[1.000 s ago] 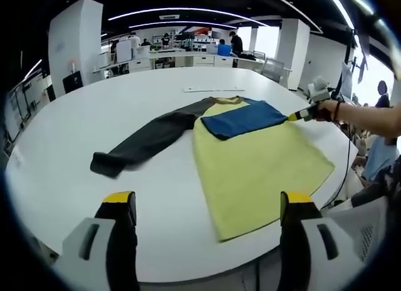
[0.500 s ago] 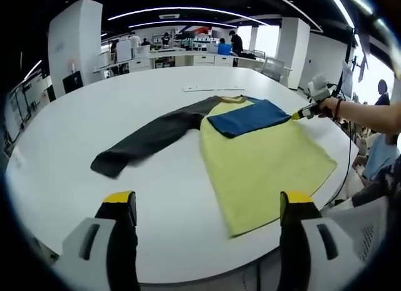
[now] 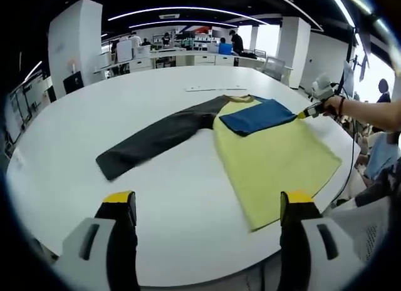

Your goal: Fold the garment on the visible template until the final outline fits inside the template.

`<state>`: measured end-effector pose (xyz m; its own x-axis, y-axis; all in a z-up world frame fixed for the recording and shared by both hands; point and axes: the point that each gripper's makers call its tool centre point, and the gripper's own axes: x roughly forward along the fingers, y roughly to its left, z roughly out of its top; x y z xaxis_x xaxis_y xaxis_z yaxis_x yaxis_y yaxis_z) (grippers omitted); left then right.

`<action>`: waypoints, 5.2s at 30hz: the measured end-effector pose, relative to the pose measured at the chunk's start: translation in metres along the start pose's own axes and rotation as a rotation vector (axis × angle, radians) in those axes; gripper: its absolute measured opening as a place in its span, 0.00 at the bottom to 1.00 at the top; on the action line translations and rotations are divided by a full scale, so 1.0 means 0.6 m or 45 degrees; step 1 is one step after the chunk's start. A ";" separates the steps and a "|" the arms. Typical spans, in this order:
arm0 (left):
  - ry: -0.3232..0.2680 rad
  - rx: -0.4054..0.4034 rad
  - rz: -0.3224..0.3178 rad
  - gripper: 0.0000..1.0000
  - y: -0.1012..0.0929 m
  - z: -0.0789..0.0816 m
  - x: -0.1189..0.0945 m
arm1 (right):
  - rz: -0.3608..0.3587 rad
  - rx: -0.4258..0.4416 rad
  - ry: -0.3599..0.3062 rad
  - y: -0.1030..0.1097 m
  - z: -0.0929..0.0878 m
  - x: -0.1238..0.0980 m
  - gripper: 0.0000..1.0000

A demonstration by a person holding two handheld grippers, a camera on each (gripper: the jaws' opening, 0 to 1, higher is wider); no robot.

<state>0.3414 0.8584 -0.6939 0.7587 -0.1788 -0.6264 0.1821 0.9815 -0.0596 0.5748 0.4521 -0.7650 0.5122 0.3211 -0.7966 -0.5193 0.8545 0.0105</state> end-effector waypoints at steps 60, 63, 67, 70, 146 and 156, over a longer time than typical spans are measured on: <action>-0.094 -0.366 0.372 0.68 0.244 0.028 0.065 | 0.234 -0.149 -0.467 0.145 0.031 -0.236 1.00; -0.090 -0.431 0.401 0.59 0.260 0.019 0.073 | 0.213 -0.134 -0.462 0.143 0.018 -0.239 1.00; -0.095 -0.463 0.429 0.52 0.276 0.013 0.083 | 0.218 -0.060 -0.457 0.145 0.004 -0.238 0.99; -0.065 -0.427 0.471 0.47 0.284 0.002 0.091 | 0.204 -0.061 -0.458 0.147 0.002 -0.238 0.99; -0.147 -0.203 0.400 0.00 0.255 0.144 0.149 | 0.209 0.008 -0.405 0.150 -0.047 -0.237 0.99; -0.176 -0.170 0.312 0.00 0.211 0.194 0.157 | 0.227 0.000 -0.420 0.150 -0.044 -0.237 0.99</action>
<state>0.5088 0.9578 -0.6699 0.8495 0.0653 -0.5236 -0.0933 0.9953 -0.0273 0.4368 0.4727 -0.6666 0.6065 0.5790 -0.5449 -0.6202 0.7734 0.1314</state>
